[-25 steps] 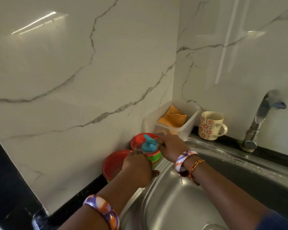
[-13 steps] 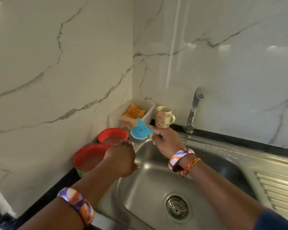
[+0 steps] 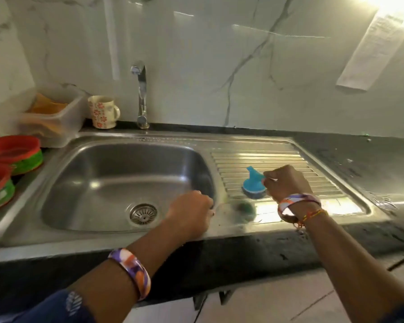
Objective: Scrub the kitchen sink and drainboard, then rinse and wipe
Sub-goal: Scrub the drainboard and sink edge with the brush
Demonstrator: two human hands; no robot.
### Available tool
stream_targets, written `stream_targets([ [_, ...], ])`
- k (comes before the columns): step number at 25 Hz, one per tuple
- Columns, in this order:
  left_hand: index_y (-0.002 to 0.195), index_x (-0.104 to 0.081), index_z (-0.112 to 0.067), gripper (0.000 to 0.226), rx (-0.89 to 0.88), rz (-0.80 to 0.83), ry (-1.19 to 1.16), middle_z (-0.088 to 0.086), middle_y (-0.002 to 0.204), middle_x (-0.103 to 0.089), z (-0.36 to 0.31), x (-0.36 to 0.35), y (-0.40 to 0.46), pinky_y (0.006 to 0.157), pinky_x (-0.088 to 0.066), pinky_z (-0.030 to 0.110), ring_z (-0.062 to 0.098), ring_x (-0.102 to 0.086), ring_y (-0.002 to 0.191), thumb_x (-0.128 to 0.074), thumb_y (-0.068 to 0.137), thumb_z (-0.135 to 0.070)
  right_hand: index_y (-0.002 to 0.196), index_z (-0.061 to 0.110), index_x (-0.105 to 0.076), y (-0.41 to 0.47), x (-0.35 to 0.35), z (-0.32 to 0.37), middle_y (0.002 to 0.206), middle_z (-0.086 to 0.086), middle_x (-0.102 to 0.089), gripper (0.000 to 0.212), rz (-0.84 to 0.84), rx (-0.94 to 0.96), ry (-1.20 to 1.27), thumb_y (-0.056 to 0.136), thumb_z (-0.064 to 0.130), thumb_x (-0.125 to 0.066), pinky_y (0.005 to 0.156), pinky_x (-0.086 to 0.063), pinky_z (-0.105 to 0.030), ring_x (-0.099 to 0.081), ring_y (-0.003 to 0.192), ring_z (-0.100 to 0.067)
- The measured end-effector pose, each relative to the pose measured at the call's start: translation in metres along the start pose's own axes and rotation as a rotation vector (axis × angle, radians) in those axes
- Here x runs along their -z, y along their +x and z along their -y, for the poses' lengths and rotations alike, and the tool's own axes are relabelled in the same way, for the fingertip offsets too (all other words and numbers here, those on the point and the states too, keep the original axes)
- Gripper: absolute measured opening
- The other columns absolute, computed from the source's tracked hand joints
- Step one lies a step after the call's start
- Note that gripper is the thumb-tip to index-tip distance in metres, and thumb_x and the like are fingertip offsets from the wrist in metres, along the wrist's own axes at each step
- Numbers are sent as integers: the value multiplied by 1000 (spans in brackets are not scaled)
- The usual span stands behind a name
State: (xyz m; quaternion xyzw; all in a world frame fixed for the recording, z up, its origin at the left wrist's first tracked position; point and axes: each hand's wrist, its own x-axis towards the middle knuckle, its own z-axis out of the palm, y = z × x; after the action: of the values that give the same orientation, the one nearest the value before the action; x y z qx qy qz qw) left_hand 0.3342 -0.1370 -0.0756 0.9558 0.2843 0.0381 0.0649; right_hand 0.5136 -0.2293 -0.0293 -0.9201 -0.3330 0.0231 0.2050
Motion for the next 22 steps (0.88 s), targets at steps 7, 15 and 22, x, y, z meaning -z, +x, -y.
stream_targets([
  [7, 107, -66, -13, 22, 107, -252, -107, 8, 103, -68, -26, -45, -13, 77, -52, 37, 28, -65, 96, -55, 89, -16, 130, 23, -57, -55, -24, -16, 114, -7, -67, 36, 245, 289, 130, 95, 21, -50, 66, -32, -12, -61, 98, -18],
  [15, 92, -63, -17, 18, 250, -360, -155, -2, 90, -58, -35, -53, -18, 66, -43, 28, 17, -55, 83, -50, 93, -30, 125, 9, -59, 14, 72, -171, 112, -22, -62, 33, 69, -184, -206, 95, 14, -47, 85, -46, -37, -58, 98, -33],
  [22, 70, -50, -22, 23, 331, -345, -85, -5, 73, -51, -34, -57, -12, 62, -39, 28, 14, -49, 70, -49, 90, -32, 125, 17, -60, -54, -4, -43, 117, -15, -63, 34, 164, 320, -35, 95, 17, -44, 84, -48, -34, -61, 106, -32],
])
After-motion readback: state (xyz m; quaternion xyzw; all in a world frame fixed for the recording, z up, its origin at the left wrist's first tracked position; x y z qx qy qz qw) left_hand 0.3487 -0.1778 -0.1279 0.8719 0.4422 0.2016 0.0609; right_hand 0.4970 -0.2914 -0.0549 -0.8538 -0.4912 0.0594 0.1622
